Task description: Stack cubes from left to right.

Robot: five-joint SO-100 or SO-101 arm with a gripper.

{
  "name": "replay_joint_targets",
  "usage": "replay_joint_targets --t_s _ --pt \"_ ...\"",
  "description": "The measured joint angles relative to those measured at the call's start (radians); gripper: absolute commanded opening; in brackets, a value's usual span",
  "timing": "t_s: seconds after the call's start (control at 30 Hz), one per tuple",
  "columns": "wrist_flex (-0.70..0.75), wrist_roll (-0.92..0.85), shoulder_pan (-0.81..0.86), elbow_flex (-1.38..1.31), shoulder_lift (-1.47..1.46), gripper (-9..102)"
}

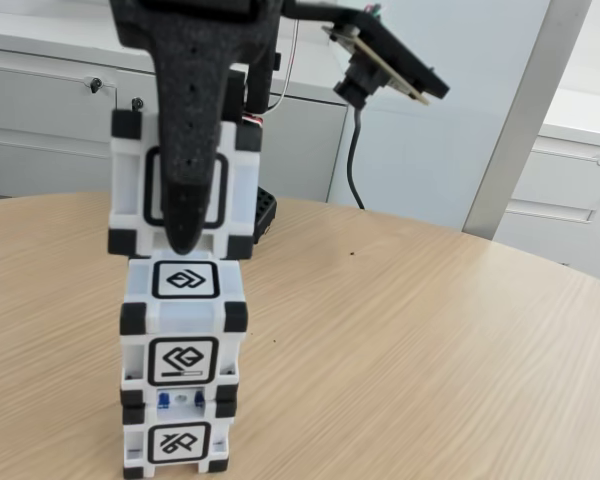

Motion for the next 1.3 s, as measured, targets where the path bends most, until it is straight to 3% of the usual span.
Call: replay_joint_targets --t_s 0.37,0.63,0.93,1.17,1.3 --pt "-0.015 -0.015 0.003 -0.003 -0.110 21" --pt "-0.020 -0.048 0.002 0.002 -0.133 41" --pt "-0.020 -0.051 0.002 0.000 -0.129 47" --pt "-0.020 -0.051 -0.003 0.002 0.089 45" --pt "-0.018 -0.052 -0.003 0.002 0.282 28"
